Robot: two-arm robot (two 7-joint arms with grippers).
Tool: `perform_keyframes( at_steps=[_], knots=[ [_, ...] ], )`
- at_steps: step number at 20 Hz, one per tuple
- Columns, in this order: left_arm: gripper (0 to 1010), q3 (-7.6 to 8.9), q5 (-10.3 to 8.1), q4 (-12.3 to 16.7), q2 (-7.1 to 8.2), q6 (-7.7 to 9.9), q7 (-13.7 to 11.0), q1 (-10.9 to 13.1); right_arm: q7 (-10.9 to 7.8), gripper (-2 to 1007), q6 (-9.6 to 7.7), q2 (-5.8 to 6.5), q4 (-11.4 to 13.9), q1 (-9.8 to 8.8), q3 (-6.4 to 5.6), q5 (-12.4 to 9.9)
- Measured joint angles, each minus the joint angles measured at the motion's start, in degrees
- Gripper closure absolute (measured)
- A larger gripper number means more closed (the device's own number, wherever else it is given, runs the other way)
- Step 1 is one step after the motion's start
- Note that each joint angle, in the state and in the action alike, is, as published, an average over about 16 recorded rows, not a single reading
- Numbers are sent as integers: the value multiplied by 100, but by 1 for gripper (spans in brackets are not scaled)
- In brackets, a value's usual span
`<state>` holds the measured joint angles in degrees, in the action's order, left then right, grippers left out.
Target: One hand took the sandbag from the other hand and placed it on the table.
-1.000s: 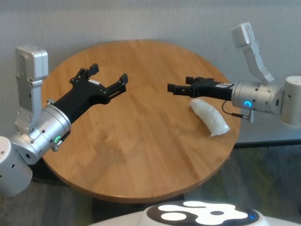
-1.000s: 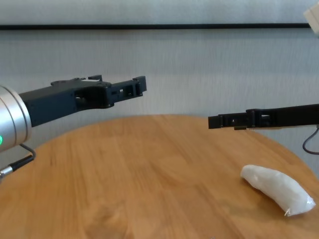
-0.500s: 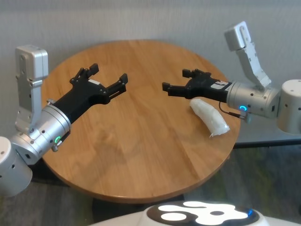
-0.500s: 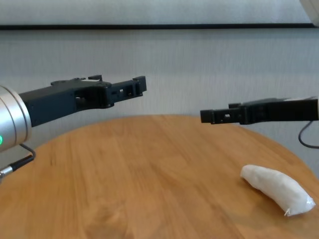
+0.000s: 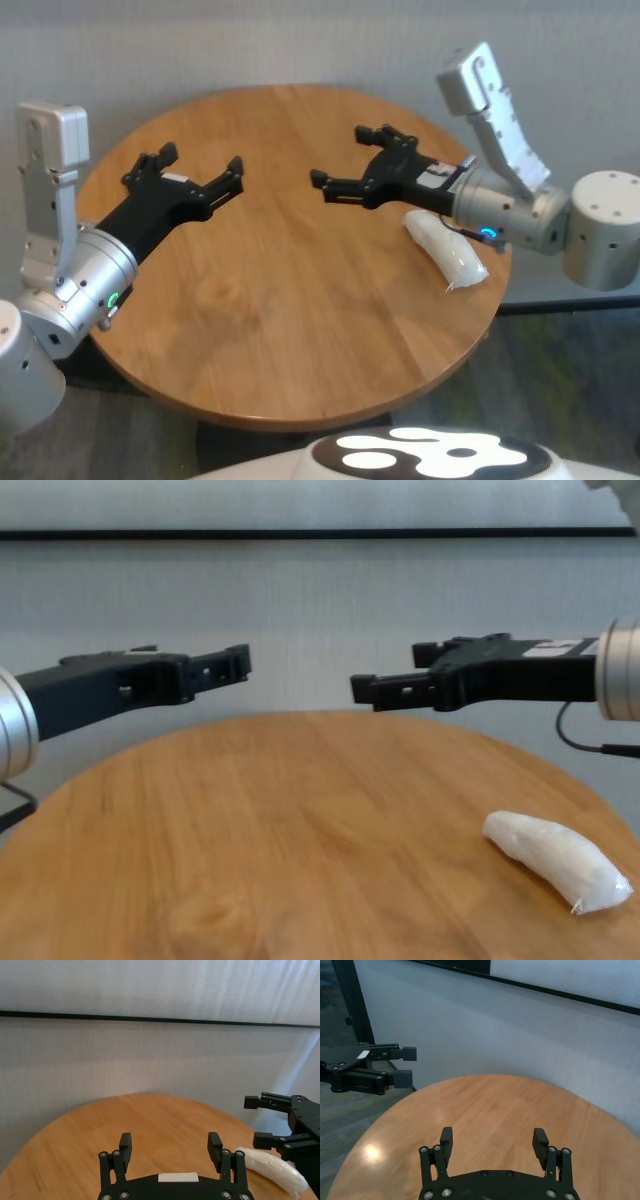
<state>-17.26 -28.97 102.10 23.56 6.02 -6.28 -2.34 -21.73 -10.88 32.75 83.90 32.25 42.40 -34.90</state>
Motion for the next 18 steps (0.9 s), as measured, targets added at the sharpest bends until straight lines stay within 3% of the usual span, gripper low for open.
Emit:
perform_keyframes(
  at_steps=[8,18],
  knots=[
    [8,165,225,225,-139,363,421,185,62,3,17,-281,27,42,56,240],
    [8,297,396,320,-300,566,575,273,183,3,-13,-635,-4,92,44,464]
  ],
)
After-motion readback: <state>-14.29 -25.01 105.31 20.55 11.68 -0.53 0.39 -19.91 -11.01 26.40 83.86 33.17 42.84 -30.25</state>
